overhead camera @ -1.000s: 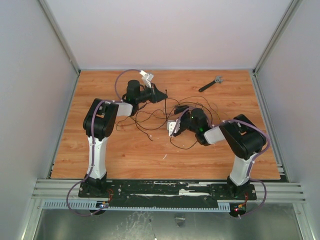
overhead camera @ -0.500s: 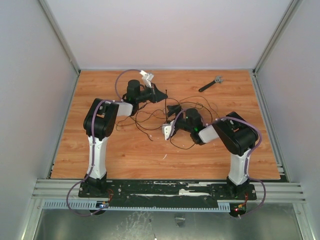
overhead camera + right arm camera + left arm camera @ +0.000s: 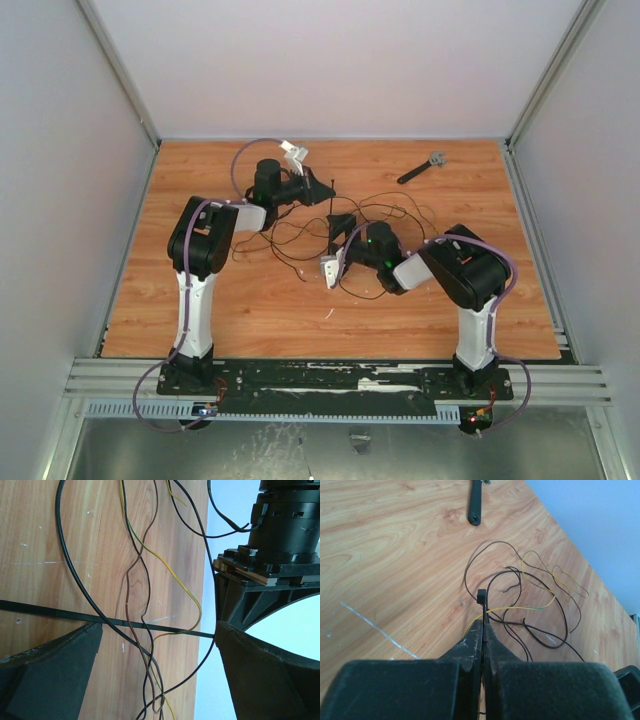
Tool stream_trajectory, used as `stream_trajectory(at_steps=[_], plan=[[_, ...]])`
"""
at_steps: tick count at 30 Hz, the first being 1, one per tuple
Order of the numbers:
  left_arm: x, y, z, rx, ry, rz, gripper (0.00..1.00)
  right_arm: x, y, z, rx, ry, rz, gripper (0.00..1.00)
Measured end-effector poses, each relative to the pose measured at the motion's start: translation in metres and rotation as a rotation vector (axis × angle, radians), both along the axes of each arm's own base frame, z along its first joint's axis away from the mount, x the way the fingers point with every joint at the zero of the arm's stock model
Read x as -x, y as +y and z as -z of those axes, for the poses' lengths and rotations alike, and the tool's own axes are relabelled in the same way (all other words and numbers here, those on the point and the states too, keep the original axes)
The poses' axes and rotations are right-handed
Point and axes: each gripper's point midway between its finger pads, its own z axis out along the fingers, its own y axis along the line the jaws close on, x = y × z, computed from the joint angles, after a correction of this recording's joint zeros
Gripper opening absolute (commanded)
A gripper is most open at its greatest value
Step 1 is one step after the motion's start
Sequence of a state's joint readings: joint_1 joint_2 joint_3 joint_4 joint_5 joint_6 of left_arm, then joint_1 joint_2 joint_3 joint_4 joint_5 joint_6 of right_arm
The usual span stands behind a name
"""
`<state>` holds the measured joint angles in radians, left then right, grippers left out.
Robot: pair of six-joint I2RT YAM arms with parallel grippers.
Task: Zip-tie the wires
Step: Tie the cable at the center of the board.
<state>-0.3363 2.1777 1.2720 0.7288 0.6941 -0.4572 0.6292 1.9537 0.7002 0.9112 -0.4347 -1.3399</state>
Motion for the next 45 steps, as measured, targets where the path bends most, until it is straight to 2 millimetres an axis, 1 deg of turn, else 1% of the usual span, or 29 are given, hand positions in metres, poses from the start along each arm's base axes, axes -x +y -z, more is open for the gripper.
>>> stream_trajectory(at_steps=[6,13,18,27,40,45], plan=[[0.0,0.0,0.001,-0.002,0.006,0.0,0.0,-0.005,-0.001,-0.001,0.03,-0.043,0.003,0.99],[0.001,0.0,0.003,-0.006,0.015,0.0,0.0,-0.028,-0.011,-0.001,0.084,-0.092,0.037,0.99],[0.001,0.0,0.003,-0.006,0.017,0.001,0.0,-0.032,-0.013,0.0,0.098,-0.111,0.038,0.99],[0.001,-0.001,0.001,-0.003,0.014,0.007,0.0,-0.018,-0.009,-0.002,0.075,-0.17,0.019,0.99],[0.001,-0.001,0.001,-0.003,0.014,0.008,0.0,0.009,0.008,-0.004,0.054,-0.216,-0.041,0.99],[0.001,-0.001,0.001,-0.003,0.014,0.008,0.0,0.016,0.013,-0.004,0.051,-0.22,-0.056,0.99]])
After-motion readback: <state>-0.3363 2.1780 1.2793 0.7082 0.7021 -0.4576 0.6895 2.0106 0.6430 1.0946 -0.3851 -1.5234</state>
